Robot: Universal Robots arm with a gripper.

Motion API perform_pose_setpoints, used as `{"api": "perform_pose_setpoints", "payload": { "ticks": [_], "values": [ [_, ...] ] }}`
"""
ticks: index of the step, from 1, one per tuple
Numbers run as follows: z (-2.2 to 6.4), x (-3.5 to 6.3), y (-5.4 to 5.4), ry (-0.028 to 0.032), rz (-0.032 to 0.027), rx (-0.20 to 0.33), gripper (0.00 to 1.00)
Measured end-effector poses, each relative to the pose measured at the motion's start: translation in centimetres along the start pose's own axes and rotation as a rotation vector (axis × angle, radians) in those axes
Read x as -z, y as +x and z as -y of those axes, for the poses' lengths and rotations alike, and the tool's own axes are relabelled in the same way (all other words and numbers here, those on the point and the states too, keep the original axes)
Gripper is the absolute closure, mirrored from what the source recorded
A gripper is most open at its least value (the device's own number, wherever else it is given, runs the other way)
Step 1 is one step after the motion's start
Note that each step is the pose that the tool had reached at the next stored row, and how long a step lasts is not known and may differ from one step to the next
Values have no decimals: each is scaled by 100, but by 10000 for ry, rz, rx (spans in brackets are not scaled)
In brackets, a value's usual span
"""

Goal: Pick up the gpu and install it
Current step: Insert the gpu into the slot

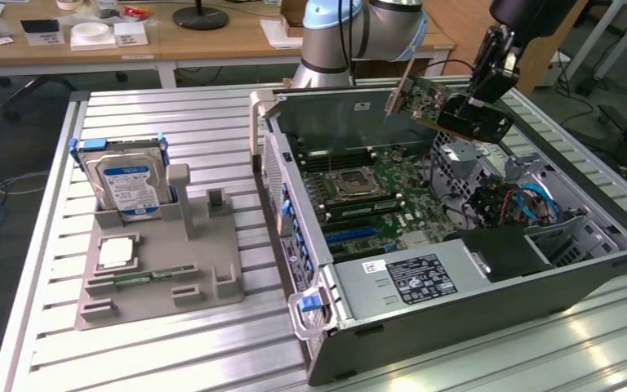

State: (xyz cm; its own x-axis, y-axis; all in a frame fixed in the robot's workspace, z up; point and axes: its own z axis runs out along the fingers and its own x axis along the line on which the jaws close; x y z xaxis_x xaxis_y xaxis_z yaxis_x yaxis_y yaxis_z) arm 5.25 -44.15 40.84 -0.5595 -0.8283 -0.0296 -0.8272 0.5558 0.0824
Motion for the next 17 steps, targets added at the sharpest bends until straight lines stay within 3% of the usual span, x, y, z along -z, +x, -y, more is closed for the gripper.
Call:
{"api": "perform_pose_setpoints", "payload": {
  "ticks": [10,17],
  "values": [
    [0,0,0,2,1,30,73],
    [0,-3,0,31,-15,914,73]
  ]
}}
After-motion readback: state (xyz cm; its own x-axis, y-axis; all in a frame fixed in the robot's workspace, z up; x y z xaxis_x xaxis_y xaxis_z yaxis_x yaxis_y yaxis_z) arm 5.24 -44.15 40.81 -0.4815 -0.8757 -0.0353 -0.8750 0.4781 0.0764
